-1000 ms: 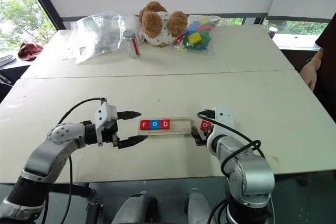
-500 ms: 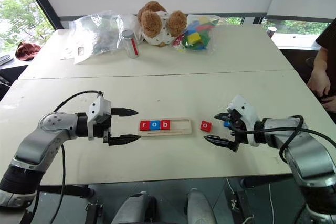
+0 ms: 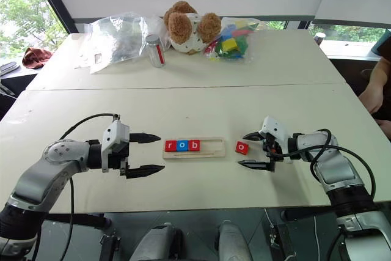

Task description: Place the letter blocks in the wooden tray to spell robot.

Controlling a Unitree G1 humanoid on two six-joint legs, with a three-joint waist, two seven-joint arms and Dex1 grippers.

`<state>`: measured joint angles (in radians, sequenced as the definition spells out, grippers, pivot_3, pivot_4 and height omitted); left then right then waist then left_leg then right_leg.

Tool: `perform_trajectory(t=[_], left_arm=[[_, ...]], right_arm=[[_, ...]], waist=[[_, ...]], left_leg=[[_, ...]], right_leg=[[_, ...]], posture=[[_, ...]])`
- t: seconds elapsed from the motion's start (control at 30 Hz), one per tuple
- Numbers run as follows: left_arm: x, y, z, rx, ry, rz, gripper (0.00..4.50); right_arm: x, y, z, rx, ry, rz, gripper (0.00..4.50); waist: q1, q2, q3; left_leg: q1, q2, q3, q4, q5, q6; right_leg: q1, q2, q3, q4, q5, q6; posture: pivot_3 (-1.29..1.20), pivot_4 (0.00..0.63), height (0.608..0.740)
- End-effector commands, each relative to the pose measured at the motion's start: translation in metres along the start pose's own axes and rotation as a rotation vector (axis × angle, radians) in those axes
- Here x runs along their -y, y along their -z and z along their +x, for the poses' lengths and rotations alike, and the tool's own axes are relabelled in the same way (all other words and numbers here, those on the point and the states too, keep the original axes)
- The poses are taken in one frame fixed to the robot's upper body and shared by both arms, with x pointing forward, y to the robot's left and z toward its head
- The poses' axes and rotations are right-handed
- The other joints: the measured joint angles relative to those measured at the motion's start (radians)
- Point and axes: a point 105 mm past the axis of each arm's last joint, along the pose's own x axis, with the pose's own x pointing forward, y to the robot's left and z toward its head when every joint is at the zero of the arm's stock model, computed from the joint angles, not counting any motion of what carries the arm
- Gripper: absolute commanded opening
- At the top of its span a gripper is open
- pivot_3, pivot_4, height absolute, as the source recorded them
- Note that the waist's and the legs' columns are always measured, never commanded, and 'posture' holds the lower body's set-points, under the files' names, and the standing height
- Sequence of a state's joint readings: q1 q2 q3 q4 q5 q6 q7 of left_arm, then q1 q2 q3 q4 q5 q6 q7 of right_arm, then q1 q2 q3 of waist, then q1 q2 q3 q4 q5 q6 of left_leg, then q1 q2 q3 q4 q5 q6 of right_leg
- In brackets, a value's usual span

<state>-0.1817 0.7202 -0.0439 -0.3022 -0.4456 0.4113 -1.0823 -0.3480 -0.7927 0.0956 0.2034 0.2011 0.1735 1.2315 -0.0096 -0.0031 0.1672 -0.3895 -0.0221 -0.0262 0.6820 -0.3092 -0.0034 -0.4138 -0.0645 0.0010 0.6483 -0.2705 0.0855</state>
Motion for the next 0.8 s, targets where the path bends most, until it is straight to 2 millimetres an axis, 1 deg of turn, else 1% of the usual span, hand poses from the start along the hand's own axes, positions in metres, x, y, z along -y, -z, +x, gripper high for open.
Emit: perform_trajectory(t=[0.03,0.1,0.27,0.33,0.4,0.5,0.57,0.67,0.8], left_arm=[[0.0,-0.007,-0.004,0.014,-0.017,0.028,4.5],[-0.001,-0.005,-0.004,0.011,-0.022,0.027,4.5],[-0.007,-0.002,-0.006,0.003,-0.04,0.031,4.5],[-0.012,-0.001,-0.01,-0.008,-0.056,0.035,4.5],[-0.018,0.001,-0.014,-0.02,-0.075,0.043,4.5],[-0.025,0.005,-0.022,-0.055,-0.088,0.055,4.5],[-0.029,0.007,-0.025,-0.069,-0.096,0.057,4.5],[-0.033,0.008,-0.026,-0.074,-0.104,0.064,4.5],[-0.035,0.007,-0.025,-0.065,-0.114,0.068,4.5]], right_arm=[[0.006,-0.003,0.0,0.013,0.031,-0.021,4.23],[0.006,-0.002,0.002,0.015,0.032,-0.015,3.64],[0.006,-0.007,0.004,0.029,0.038,-0.021,1.13],[0.007,-0.017,0.003,0.054,0.042,-0.048,1.1],[0.008,-0.036,0.005,0.088,0.027,-0.087,1.1],[0.003,-0.07,0.017,0.138,-0.042,-0.168,1.1],[-0.003,-0.084,0.027,0.148,-0.093,-0.2,1.1],[-0.007,-0.089,0.042,0.113,-0.144,-0.24,1.1],[-0.009,-0.082,0.055,0.048,-0.202,-0.257,1.1]], waist=[[-0.001,0.0,0.0],[-0.001,0.0,0.0],[-0.001,0.0,0.0],[-0.001,0.0,0.0],[-0.002,0.001,0.0],[-0.008,0.002,0.001],[-0.007,0.002,0.0],[0.002,0.002,0.0],[0.007,0.002,0.0]], left_leg=[[0.0,0.0,0.0,0.0,0.0,0.0],[0.0,0.0,0.0,-0.001,0.0,0.0],[0.0,0.0,0.0,-0.001,0.0,0.0],[0.0,0.0,0.0,-0.001,0.0,0.0],[0.0,0.0,0.0,-0.001,0.0,0.0],[0.0,0.0,0.0,-0.001,0.0,0.0],[0.0,0.0,0.0,-0.001,0.0,-0.001],[-0.001,0.0,0.0,-0.002,0.0,-0.001],[-0.005,-0.002,0.0,-0.001,0.0,-0.001]], right_leg=[[0.0,0.0,0.0,0.0,0.0,0.0],[0.0,0.0,0.0,0.0,0.0,0.0],[0.0,0.0,0.0,0.0,0.0,0.0],[0.0,0.0,0.0,0.0,0.0,0.0],[0.0,0.0,0.0,0.0,0.0,0.0],[-0.002,0.0,0.0,0.001,0.0,0.0],[-0.002,0.0,0.0,0.001,0.0,0.0],[-0.003,0.0,-0.001,0.001,0.0,0.0],[-0.005,-0.002,-0.001,-0.001,0.0,0.0]], posture=[[0.0,0.15,0.74],[0.0,0.15,0.74],[0.0,0.15,0.74],[0.0,0.15,0.74],[0.0,0.15,0.74],[0.0,0.15,0.74],[0.0,0.15,0.74],[0.0,0.15,0.74],[0.0,0.15,0.74]])
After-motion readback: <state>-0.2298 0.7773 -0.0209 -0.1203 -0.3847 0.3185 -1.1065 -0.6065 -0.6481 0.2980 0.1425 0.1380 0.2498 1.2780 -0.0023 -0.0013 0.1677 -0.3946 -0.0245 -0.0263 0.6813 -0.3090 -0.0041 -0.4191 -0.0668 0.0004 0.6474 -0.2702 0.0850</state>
